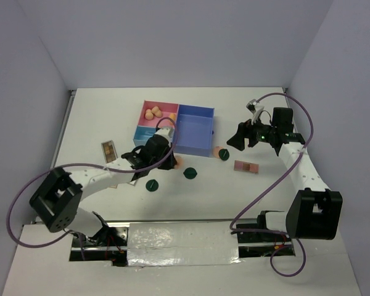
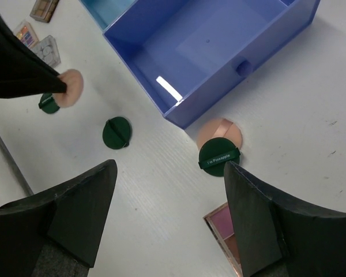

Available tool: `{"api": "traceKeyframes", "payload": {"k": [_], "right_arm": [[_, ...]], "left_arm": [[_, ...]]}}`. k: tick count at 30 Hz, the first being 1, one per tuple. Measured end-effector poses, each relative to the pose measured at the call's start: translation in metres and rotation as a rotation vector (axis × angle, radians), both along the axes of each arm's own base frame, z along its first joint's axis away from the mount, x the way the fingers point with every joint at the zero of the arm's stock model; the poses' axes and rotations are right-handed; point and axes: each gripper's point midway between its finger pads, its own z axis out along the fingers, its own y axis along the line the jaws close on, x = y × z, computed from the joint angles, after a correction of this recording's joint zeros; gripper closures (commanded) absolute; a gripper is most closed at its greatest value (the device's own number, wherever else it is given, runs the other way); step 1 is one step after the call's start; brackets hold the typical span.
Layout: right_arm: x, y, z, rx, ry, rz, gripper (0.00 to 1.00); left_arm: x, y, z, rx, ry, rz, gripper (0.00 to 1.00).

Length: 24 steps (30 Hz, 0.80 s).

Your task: Organize the makeup

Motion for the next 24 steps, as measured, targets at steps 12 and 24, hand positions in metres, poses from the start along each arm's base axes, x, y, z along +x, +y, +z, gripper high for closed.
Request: {"api": "traceKeyframes", "payload": {"k": [12, 24], "right_arm": [[-0.003, 0.004, 0.003, 0.024, 0.004, 0.018, 0.49], [-0.004, 0.006, 0.004, 0.032, 0.002, 0.028, 0.49]], "left_arm": [[0.048, 0.058, 0.073, -0.145, -0.16, 0.141, 1.0], [0.117, 0.092, 0.042, -0.057, -0.11, 0.226, 1.0]]}}
